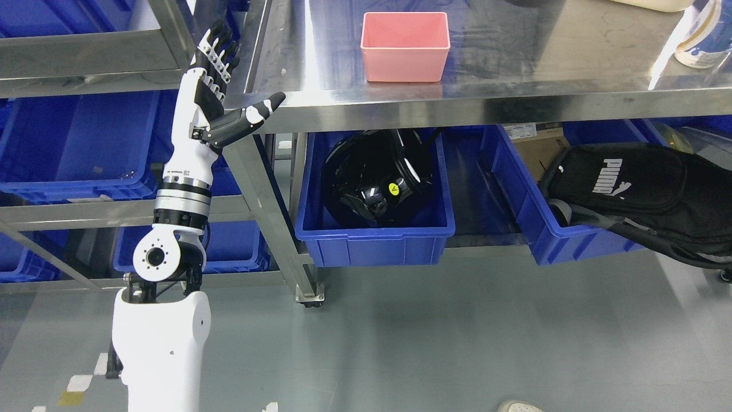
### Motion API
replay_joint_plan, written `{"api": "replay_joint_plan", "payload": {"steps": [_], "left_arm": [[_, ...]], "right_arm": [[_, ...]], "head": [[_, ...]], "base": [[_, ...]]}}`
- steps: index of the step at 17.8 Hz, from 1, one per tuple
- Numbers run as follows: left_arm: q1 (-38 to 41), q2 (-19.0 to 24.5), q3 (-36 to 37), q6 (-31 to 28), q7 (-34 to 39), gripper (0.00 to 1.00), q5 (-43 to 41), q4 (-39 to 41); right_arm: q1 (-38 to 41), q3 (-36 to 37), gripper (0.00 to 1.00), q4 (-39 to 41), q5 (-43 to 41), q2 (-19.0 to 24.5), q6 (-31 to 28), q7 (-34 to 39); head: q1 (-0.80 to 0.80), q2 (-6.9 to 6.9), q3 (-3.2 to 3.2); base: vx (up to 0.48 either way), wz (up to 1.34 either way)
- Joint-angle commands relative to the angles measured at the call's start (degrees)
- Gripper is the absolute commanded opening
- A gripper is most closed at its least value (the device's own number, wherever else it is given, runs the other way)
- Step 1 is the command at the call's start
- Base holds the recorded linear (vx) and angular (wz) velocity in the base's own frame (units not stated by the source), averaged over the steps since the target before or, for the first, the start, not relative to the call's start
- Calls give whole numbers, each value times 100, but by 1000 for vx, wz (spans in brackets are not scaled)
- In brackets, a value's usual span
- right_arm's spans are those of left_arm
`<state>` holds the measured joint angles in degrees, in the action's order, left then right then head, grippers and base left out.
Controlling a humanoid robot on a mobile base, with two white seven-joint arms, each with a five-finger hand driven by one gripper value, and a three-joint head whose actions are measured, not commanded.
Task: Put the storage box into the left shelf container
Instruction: 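Reach the left hand up toward the pink box on the steel shelf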
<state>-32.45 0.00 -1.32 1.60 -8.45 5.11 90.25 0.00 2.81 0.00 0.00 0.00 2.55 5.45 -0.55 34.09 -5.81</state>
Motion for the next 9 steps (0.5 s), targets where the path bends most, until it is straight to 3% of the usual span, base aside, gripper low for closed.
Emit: {"api": "replay_joint_plan", "payload": {"steps": [1, 3, 5, 9], "left_arm": [[55, 100, -264, 7, -7, 100, -1, 10], [-41, 100, -263, 15, -146, 100, -1, 10], [-321, 100, -264, 15, -768, 100, -1, 10], [-1112, 982, -299, 7, -1545, 100, 8, -16]], "right_arm": [[150, 0, 100, 100, -18, -100, 0, 1011], [150, 0, 100, 100, -18, -100, 0, 1011], [150, 0, 100, 100, -18, -100, 0, 1011], [150, 0, 100, 100, -18, -100, 0, 1011]], "head": [[0, 0, 0], [0, 0, 0], [0, 0, 0], [0, 0, 0]], "base": [[30, -109], [36, -128], [38, -162], [45, -217]]}}
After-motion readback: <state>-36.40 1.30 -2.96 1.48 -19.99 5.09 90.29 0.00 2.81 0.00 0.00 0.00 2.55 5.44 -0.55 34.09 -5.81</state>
